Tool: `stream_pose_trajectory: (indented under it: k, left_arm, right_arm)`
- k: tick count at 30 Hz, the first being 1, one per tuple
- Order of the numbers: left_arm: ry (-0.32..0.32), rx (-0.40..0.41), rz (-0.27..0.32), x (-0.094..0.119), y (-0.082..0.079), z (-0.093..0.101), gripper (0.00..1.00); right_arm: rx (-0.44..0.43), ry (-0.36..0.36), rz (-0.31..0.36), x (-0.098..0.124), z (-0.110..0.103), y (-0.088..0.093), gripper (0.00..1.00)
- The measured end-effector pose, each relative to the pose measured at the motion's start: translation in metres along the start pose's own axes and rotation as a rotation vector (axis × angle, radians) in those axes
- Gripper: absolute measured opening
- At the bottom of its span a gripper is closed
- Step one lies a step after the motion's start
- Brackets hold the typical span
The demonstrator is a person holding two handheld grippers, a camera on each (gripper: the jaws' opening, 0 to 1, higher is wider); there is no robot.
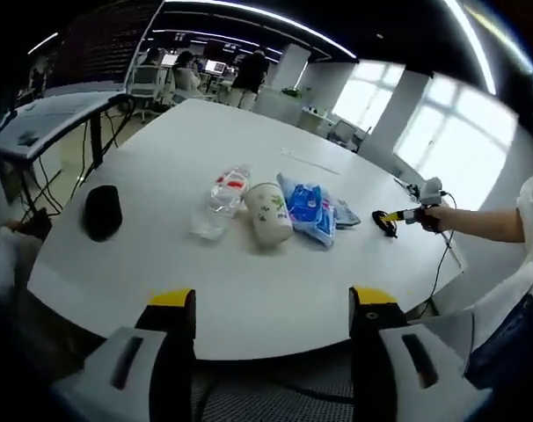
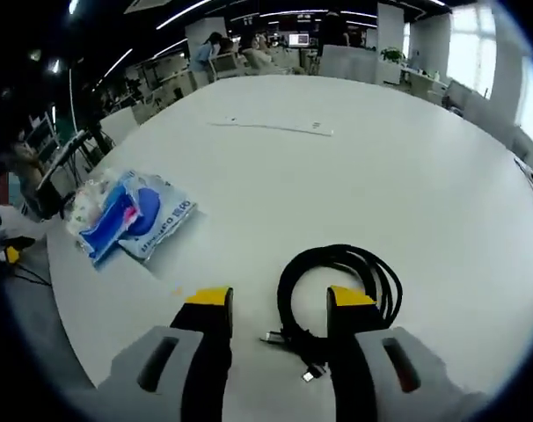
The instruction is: Arrange the tabletop items into an orderly group along one side of the table until the central work area is clear of visible clutter.
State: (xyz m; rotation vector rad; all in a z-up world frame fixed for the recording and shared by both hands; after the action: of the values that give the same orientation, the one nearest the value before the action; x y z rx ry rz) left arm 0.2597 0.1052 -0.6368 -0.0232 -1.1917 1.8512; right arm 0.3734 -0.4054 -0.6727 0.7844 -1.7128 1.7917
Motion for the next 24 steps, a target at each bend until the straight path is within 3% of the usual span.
stream_pose_trajectory:
  k: [3,9,16,19,20,24]
  left_arm:
    - [0.027,0.004,0.021,0.002,-0.003,0.001,0.87]
    - [0.094,-0.026,0.008,0.0,-0.001,0.015,0.9]
    - [0.244,-0.125,-0.152,-0.01,0.015,0.038,0.93]
    - [0.239,-0.149,-0.194,-0.014,0.016,0.043,0.93]
    - [0.233,-0.145,-0.185,-0.016,0.014,0.047,0.93]
    - [0.196,-0.04,-0.015,-0.036,-0.009,0.07,0.92]
  right_arm:
    - [-0.027,-0.012,0.012,0.015,0.002,0.002,0.6]
    - [-0.094,0.037,0.054,0.06,0.004,0.01,0.62]
    - [-0.116,0.078,0.081,0.11,0.005,0.027,0.63]
    - [-0.133,0.066,0.091,0.119,0.011,0.03,0.62]
    - [-0.131,0.062,0.095,0.12,0.014,0.029,0.61]
    - [-0.166,0.025,0.158,0.116,0.032,0.018,0.58]
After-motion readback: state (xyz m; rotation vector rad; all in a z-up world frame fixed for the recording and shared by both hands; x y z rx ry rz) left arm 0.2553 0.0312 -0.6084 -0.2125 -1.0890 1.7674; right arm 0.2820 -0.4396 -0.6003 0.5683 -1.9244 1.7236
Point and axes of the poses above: the point that each gripper's makers call its tool centre point, and the gripper's own axes: x roughly backward along the fingers, z roughly to its right, y roughly out of its underside, the point moved 4 cm from there along x, roughly backward along the fingers, and after that the axes turned 11 degrees about y, right-handed, at the moved point
